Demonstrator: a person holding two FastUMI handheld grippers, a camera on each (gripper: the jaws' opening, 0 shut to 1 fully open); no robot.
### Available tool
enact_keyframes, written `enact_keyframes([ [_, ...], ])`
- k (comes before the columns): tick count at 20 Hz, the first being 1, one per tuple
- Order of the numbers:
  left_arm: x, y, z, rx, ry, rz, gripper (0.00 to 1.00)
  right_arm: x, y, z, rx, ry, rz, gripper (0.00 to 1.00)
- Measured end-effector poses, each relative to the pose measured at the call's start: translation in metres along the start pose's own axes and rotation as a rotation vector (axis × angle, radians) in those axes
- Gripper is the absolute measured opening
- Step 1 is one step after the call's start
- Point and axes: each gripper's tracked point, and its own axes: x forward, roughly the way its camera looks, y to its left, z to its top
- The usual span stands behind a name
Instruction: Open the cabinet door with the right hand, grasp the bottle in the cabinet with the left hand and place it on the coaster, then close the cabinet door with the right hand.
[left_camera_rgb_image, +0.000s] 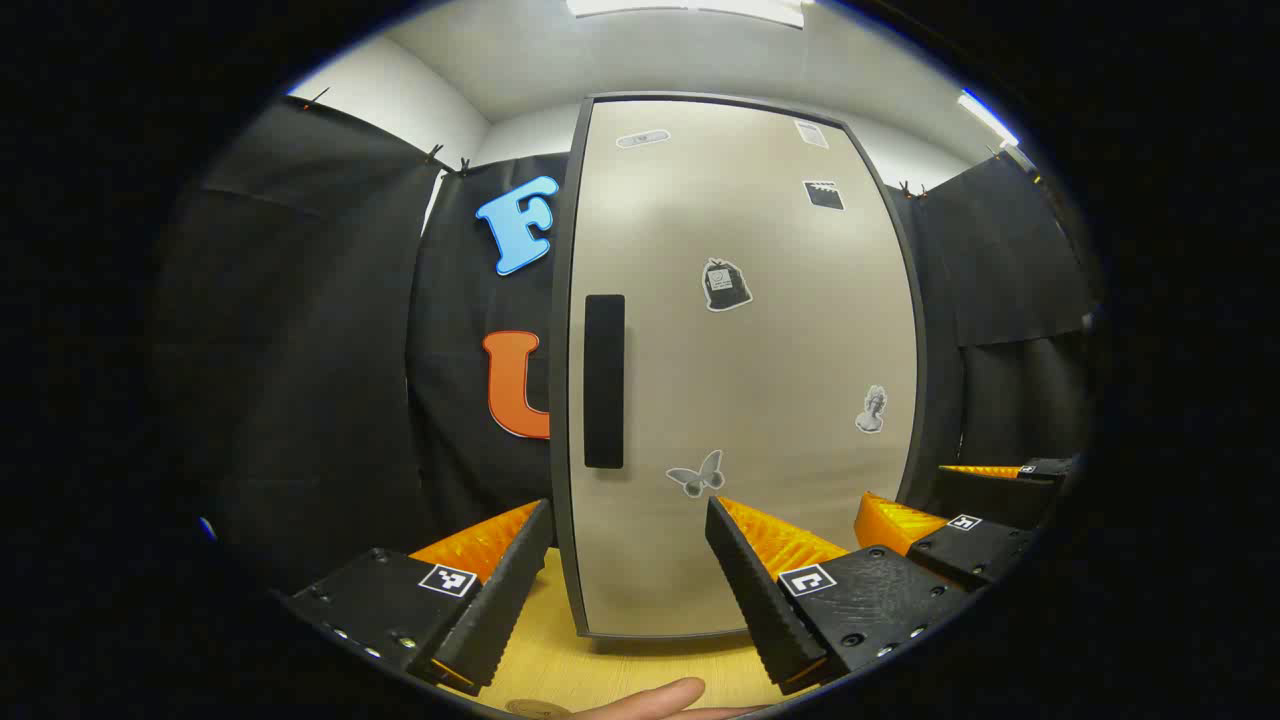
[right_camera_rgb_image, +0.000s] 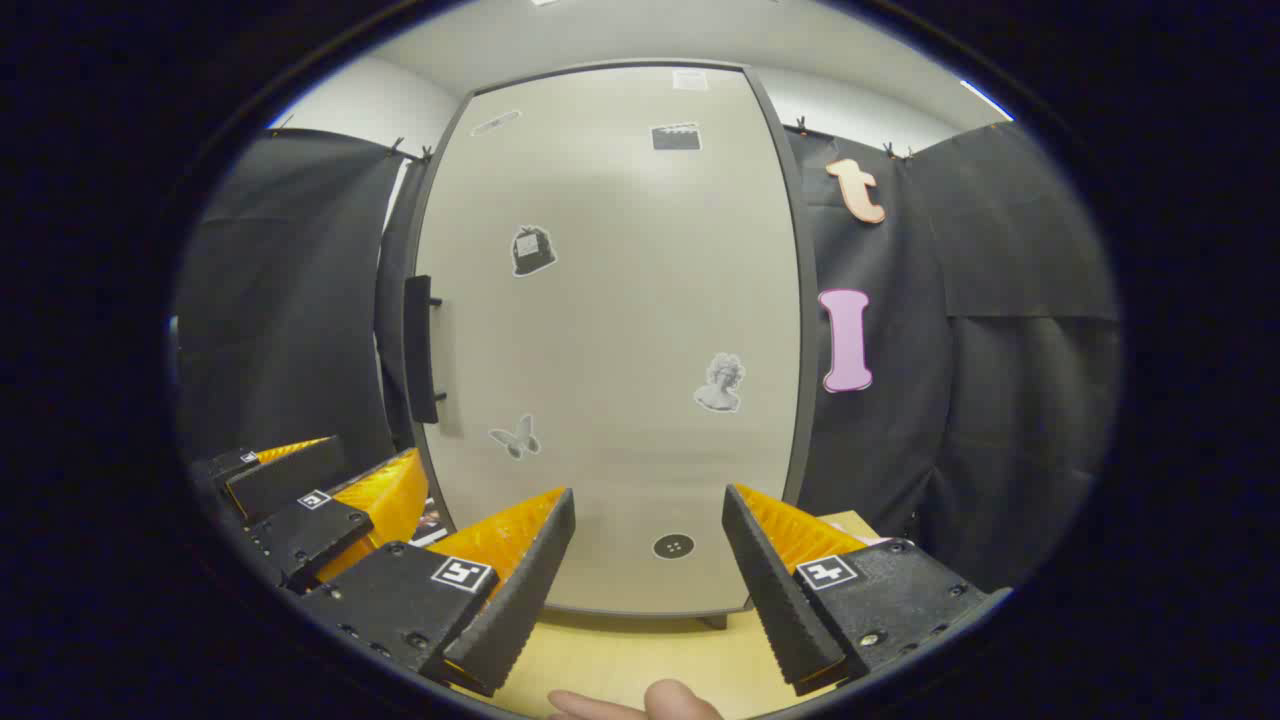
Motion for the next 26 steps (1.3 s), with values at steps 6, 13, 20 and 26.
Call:
enact_keyframes([
  [6,0.005,-0.002,-0.007,-0.027,0.012,-0.012,0.94,0.004,-0.009,0.006,-0.016,-0.025,-0.056,0.96],
  [13,0.006,0.0,-0.006,-0.025,-0.006,-0.003,0.94,0.006,-0.004,0.003,-0.034,-0.016,-0.039,0.94],
  [20,0.0,0.01,-0.001,0.008,-0.026,0.014,0.94,0.005,0.009,0.01,-0.065,-0.037,0.001,0.96],
  [26,-0.024,0.008,0.004,0.134,-0.049,-0.02,0.94,0.012,0.021,0.039,-0.163,-0.152,0.024,0.96],
])
